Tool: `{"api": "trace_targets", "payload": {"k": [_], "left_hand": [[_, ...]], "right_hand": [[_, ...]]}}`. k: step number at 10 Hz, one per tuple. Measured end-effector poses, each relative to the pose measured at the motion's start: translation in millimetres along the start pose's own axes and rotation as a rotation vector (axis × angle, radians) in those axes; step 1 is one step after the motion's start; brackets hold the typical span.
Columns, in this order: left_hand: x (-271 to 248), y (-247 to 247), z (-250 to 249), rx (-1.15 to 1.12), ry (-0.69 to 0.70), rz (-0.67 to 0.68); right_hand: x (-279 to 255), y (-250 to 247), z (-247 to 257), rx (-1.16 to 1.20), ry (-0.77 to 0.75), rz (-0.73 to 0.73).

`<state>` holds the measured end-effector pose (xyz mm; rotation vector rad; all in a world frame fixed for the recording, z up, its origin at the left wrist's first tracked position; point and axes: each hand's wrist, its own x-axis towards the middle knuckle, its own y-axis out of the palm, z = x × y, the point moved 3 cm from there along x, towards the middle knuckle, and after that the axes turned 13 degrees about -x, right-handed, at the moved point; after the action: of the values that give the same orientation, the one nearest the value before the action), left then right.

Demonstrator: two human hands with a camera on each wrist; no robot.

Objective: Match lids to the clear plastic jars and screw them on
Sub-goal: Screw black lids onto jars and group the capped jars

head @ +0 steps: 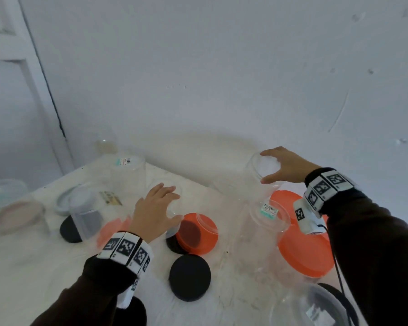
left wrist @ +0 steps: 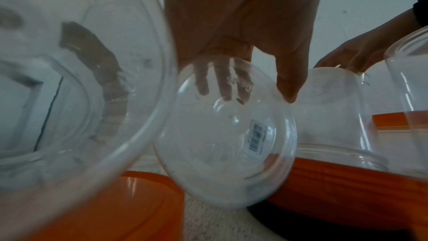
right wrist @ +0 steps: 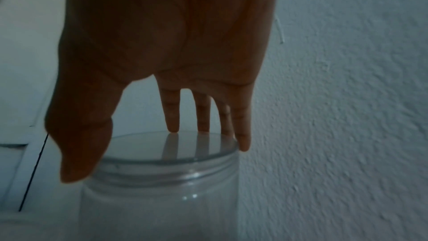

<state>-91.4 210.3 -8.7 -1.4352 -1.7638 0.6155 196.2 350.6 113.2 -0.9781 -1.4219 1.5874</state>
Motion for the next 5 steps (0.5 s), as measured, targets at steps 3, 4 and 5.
{"api": "trace_targets", "payload": {"k": [3, 4, 5], "left_hand": [[-1, -2, -2, 0.005, -0.012, 0.029], [-1, -2, -2, 0.006, -0.005, 0.023], [-1, -2, -1, 0.021, 0.000, 0.025]], "right_hand": [[10, 23, 5, -0.099, -0.023, 0.170], [10, 31, 5, -0.133, -0.017, 0.230], [10, 34, 6, -0.139, -0.020, 0.235]]}}
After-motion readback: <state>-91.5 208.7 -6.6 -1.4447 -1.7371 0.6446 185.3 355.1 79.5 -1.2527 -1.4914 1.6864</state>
